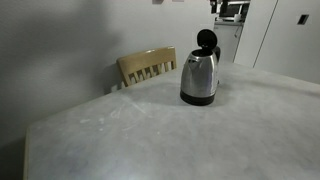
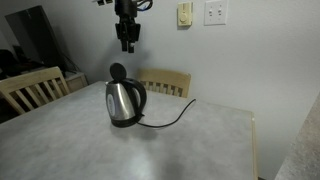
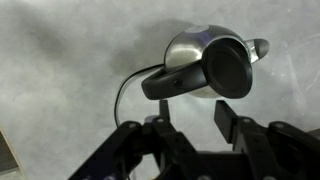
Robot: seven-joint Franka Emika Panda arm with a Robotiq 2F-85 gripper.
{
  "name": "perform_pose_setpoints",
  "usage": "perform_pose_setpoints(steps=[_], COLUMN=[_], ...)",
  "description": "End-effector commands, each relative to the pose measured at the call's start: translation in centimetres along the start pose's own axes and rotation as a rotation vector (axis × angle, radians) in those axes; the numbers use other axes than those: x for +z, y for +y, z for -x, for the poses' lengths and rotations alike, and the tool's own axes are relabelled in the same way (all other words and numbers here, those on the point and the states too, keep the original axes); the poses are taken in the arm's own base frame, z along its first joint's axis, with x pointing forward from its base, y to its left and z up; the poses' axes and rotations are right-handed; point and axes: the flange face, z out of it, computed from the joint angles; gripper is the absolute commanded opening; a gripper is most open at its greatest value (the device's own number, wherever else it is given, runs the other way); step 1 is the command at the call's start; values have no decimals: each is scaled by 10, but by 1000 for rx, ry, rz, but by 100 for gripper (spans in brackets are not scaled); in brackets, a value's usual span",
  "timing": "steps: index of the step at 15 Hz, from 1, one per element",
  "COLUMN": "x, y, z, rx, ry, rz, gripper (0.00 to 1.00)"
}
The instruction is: Open the kettle
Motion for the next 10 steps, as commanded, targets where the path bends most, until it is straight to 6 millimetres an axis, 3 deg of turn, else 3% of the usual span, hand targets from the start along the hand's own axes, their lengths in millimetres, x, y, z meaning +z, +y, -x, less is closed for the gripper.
perform_pose_setpoints(steps=[1, 4, 9, 10], x=[2, 4, 6, 8], y=[3, 2, -1, -1], z=[11, 14, 19, 8], rx=[-33, -49, -76, -52], ry=[7, 3, -14, -14], rz=[5, -3, -26, -7], gripper=[83, 100, 100, 100])
